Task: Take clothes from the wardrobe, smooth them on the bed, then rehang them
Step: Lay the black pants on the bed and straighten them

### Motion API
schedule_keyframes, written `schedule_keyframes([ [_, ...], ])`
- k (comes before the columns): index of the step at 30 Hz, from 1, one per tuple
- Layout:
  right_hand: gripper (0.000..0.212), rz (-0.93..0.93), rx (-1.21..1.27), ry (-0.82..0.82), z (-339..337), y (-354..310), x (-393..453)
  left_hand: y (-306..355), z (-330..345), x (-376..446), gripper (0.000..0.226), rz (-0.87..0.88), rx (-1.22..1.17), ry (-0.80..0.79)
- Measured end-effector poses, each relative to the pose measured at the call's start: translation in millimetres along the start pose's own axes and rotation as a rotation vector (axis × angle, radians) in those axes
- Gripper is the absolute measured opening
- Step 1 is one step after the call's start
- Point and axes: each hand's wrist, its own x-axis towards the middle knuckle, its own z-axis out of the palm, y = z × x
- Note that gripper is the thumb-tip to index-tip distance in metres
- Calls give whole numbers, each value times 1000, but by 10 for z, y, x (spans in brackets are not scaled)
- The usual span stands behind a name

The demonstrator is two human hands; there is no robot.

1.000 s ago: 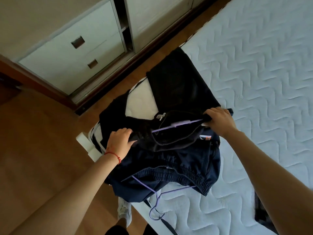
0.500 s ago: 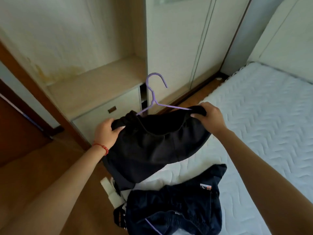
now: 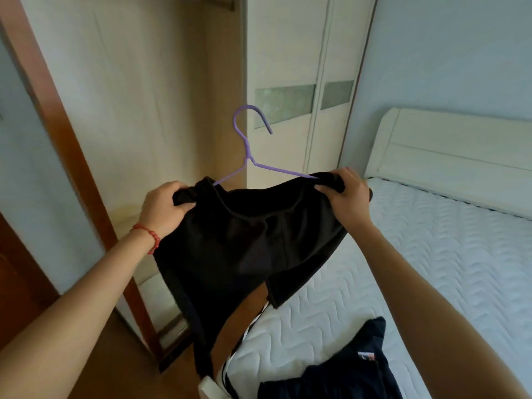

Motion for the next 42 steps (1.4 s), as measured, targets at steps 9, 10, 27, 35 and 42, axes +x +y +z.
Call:
schedule_keyframes([
  [9, 22, 141, -158, 285, -1236, -634, -486, 873, -348, 24, 27, 222, -267, -15],
  [10, 22, 146, -183, 315, -1426, -699, -535, 1026, -352, -5, 27, 239, -315, -22],
  [27, 23, 266, -589, 713, -4615, -1410, -2684, 3476, -119, -1893, 22, 570, -650, -304],
  [35, 20, 346, -599, 765, -5672, -1558, -3849, 4192, -266, -3147, 20, 656, -693, -368],
  [42, 18, 319, -634, 788, -6338, -1738, -4271, 4818, -458, -3763, 42, 831, -622, -561],
])
